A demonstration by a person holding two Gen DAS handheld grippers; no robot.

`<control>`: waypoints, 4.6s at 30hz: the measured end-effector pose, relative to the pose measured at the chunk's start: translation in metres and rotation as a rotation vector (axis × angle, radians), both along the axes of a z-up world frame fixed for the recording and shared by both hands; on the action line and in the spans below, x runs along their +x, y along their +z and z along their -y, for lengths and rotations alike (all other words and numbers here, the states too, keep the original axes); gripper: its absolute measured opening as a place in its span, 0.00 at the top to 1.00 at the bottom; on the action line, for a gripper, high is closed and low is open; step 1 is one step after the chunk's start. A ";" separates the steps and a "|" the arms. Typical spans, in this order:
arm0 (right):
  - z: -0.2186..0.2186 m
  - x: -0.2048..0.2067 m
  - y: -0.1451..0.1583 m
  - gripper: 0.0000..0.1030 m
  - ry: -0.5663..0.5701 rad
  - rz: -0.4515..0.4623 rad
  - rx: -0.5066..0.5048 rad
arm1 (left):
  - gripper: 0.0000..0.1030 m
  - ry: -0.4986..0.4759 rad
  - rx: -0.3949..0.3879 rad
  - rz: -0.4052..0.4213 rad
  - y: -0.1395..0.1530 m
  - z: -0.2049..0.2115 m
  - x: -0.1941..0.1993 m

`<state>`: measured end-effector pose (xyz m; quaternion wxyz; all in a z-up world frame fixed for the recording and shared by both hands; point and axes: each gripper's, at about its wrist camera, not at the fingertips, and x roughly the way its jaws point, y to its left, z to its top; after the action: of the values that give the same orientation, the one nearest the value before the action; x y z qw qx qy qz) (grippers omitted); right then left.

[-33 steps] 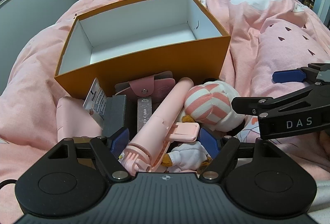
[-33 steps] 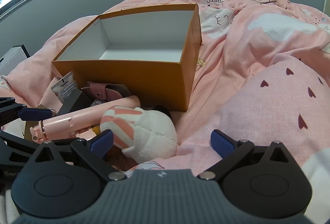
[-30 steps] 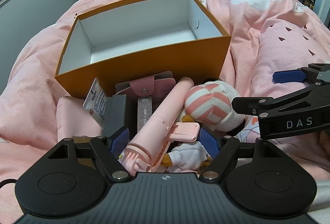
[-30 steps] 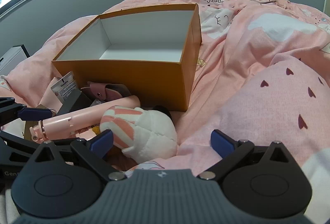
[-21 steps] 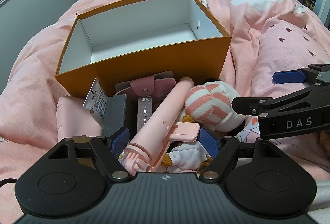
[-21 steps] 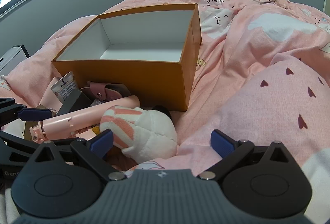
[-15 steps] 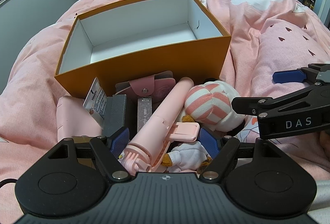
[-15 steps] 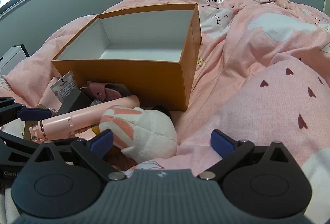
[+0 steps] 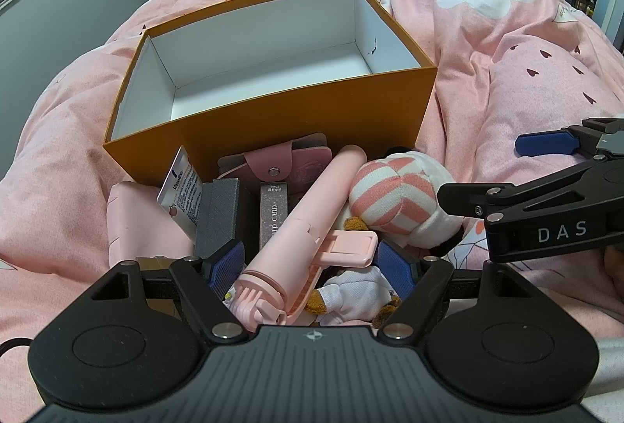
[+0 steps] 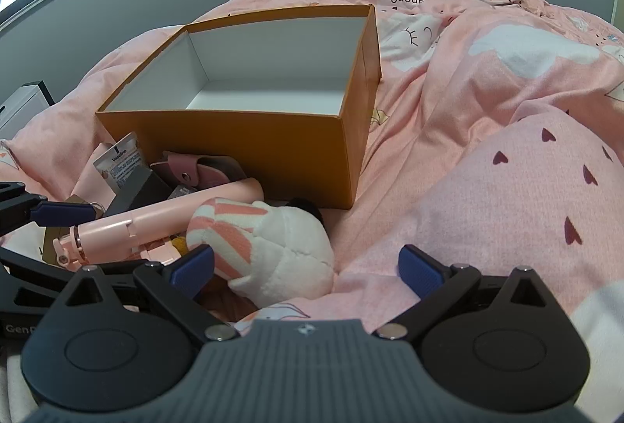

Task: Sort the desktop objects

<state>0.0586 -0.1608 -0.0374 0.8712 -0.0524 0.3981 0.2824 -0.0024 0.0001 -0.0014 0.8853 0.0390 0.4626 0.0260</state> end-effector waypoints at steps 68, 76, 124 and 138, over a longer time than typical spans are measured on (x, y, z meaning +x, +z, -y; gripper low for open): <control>-0.063 0.014 -0.022 0.36 0.312 0.060 -0.317 | 0.69 -0.285 -0.109 -0.422 -0.015 -0.019 0.104; -0.023 0.031 -0.007 0.40 0.149 -0.070 -0.055 | 0.70 -0.245 -0.124 -0.352 -0.008 -0.021 0.087; -0.097 0.166 0.056 0.42 0.169 -0.111 0.126 | 0.71 -0.150 -0.243 -0.124 0.031 -0.121 0.200; -0.122 0.179 0.008 0.42 0.170 -0.253 0.060 | 0.71 -0.114 -0.353 -0.231 -0.029 -0.159 0.223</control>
<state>0.2377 -0.0387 -0.0290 0.7882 -0.0239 0.4901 0.3715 0.2203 0.1591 -0.0309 0.8195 -0.0881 0.5554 -0.1102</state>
